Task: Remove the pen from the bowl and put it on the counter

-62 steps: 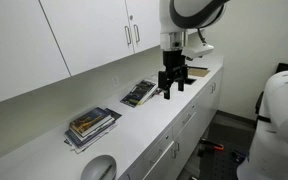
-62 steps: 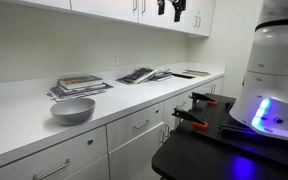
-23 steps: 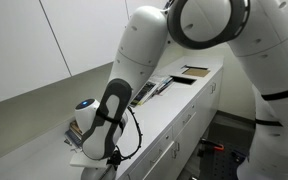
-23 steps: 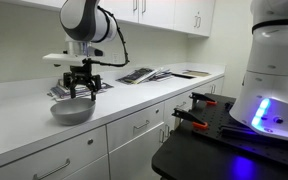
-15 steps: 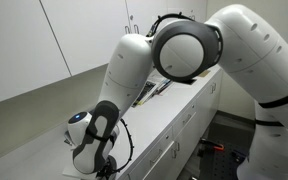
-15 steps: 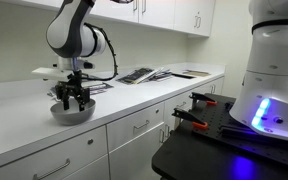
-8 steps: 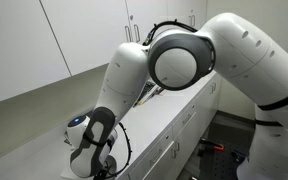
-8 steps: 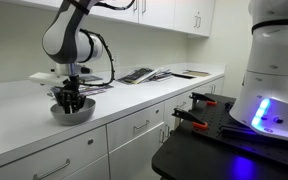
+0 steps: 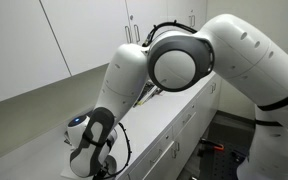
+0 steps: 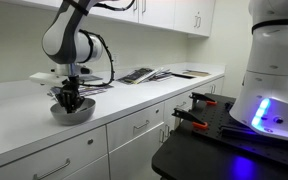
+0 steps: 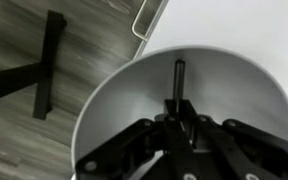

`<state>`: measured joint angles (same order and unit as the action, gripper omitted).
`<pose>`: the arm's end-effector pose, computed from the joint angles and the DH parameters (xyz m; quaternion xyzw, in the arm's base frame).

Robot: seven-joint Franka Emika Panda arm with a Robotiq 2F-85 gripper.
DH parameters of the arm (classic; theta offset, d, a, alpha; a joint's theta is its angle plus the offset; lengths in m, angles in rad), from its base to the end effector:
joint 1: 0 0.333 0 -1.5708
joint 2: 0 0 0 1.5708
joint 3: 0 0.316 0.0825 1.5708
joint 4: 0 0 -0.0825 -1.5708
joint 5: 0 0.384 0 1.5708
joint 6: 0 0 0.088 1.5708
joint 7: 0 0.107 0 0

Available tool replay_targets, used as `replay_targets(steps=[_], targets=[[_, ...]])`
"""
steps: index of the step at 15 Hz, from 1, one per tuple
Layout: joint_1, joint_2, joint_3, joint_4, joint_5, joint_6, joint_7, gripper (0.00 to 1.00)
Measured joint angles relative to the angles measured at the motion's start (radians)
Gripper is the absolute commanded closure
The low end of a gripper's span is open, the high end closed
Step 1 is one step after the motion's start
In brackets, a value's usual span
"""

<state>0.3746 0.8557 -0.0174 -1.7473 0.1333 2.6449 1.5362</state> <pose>0.6125 0.2256 0.0874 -0.7991 0.6003 0.0091 0.0327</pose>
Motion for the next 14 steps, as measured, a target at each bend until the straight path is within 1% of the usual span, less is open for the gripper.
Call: replay_targets(steps=[3,8,12,14], targets=[[-0.004,-0.014,0.007,0.001,0.018,0.0,0.0,0.97],[-0.017,-0.08,0.017,-0.014,0.039,0.0,-0.017,0.97],[-0.079,-0.16,0.073,-0.063,0.113,-0.001,-0.1,0.97],[-0.105,-0.206,0.069,-0.095,0.134,-0.001,-0.11,0.97]])
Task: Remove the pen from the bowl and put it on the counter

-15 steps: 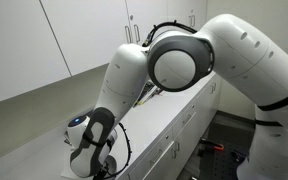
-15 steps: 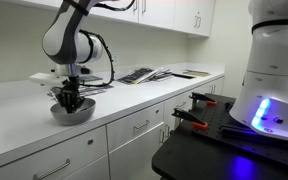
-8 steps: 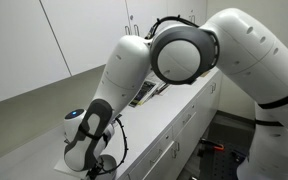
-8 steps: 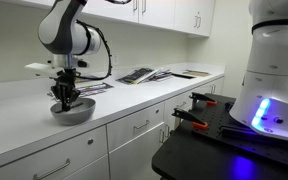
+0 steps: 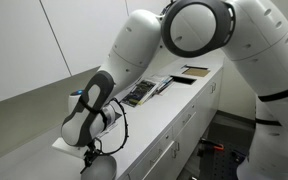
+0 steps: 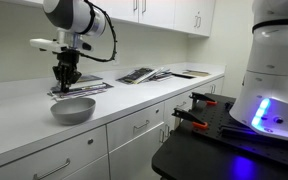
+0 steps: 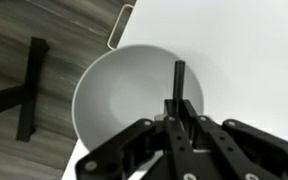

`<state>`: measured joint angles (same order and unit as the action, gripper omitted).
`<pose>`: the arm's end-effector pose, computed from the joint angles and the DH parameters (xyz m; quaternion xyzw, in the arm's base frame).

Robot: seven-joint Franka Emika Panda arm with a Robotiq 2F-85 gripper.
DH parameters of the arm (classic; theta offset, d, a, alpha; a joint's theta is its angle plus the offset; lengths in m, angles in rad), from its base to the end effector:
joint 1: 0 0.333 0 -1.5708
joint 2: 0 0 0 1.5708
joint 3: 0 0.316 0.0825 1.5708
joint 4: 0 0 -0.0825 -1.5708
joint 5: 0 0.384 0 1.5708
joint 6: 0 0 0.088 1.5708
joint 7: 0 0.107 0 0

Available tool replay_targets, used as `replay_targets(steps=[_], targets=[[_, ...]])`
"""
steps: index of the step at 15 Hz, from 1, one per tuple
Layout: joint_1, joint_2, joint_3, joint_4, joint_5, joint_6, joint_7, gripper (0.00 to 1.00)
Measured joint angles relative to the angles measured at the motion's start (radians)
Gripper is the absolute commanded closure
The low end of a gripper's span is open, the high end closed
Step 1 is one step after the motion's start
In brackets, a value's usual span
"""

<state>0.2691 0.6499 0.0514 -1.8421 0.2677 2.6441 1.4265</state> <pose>0.6268 0.1983 0.1860 -0.7771 0.6188 0.0193 0.1131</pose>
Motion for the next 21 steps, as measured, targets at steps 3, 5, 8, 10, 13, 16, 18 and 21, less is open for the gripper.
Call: replay_targets(steps=[3,5,8,10,13,16,18,21], targets=[[-0.031,-0.052,-0.064,-0.044,0.012,0.0,0.021,0.97],[-0.039,-0.066,-0.132,-0.064,0.012,0.001,0.071,0.97],[-0.055,-0.062,-0.215,-0.084,0.01,0.001,0.147,0.97],[-0.064,-0.05,-0.243,-0.09,0.008,0.001,0.19,0.97],[-0.067,-0.013,-0.253,-0.088,0.006,0.001,0.236,0.64],[-0.064,0.025,-0.242,-0.074,0.006,0.003,0.251,0.49],[-0.059,0.031,-0.242,-0.062,0.006,0.007,0.256,0.34],[-0.055,0.016,-0.245,-0.048,0.002,0.019,0.264,0.12]])
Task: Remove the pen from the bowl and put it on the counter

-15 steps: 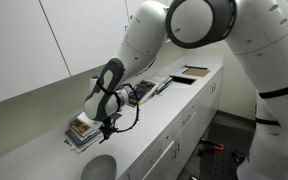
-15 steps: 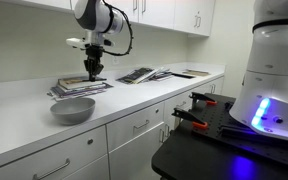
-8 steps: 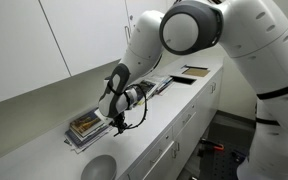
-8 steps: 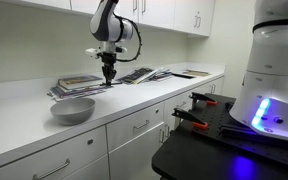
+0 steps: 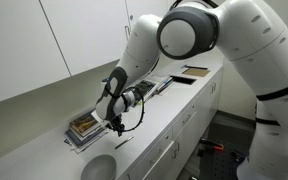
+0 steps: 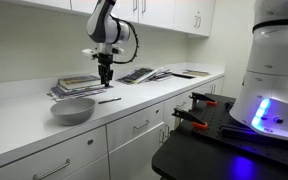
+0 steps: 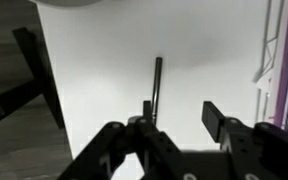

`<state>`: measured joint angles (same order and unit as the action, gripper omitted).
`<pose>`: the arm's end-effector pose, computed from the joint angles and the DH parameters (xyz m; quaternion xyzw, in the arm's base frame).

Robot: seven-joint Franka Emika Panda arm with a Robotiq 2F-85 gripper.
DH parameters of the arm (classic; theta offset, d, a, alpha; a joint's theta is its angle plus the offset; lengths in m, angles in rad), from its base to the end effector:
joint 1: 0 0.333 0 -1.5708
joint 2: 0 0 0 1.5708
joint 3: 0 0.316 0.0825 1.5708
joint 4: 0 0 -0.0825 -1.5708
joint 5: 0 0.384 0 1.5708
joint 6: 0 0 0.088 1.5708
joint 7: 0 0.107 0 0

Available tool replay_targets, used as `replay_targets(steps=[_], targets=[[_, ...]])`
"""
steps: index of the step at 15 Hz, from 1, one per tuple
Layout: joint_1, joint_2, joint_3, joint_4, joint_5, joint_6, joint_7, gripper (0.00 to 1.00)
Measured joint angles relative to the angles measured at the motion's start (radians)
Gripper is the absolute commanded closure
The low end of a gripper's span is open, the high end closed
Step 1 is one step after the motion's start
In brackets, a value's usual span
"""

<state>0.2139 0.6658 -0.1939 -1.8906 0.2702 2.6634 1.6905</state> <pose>0.6411 0.0112 0.1664 -0.5985 0.7984 -0.0337 0.0556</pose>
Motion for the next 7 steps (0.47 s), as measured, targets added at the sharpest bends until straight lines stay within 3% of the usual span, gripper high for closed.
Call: replay_targets(steps=[2,7], targets=[[0.008,-0.039,0.0,-0.01,-0.039,0.001,-0.002,0.0],[0.048,-0.217,0.006,-0.157,-0.173,-0.044,-0.02,0.0]])
